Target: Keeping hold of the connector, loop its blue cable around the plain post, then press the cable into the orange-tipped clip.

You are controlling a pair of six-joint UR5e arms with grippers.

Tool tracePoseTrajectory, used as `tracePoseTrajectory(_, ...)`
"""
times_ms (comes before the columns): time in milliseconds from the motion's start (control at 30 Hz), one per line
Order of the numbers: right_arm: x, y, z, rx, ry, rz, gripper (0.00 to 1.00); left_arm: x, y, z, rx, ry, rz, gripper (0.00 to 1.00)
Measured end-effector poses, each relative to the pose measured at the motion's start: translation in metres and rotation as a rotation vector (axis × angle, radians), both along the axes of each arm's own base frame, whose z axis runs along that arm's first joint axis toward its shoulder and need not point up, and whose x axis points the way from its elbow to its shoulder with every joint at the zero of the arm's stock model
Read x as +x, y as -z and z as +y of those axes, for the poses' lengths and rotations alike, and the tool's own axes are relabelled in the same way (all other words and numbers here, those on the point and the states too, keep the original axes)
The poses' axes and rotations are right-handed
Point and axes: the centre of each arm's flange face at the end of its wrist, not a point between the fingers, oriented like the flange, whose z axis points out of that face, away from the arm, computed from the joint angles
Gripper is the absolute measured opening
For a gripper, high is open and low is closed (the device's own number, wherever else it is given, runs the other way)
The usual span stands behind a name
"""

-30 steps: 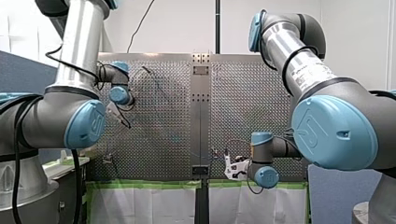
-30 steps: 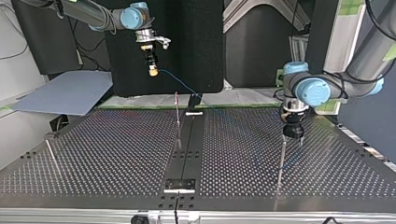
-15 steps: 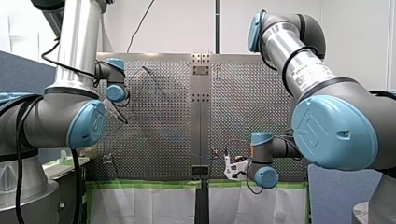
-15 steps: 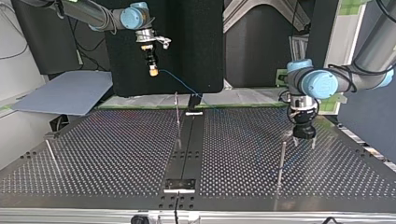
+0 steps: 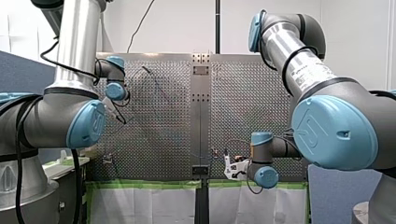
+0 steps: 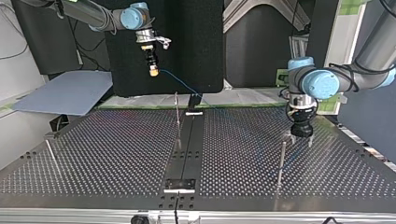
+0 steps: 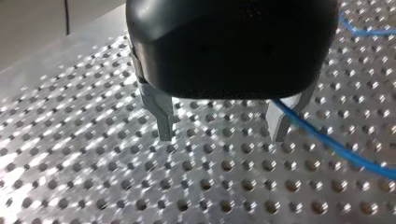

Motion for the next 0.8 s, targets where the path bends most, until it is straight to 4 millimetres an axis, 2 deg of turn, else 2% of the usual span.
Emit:
tracePoseTrajectory(400, 0.000, 0.000, 0.000, 0.000, 0.000, 0.001, 0.00, -0.014, -0.001, -0.010, 0.048, 0.050, 0.072, 1.00)
tracePoseTrajectory(800, 0.000, 0.000, 0.000, -0.002, 0.000, -0.001, 0.00, -0.029, -0.018, -0.011, 0.065, 0.048, 0.056, 1.00)
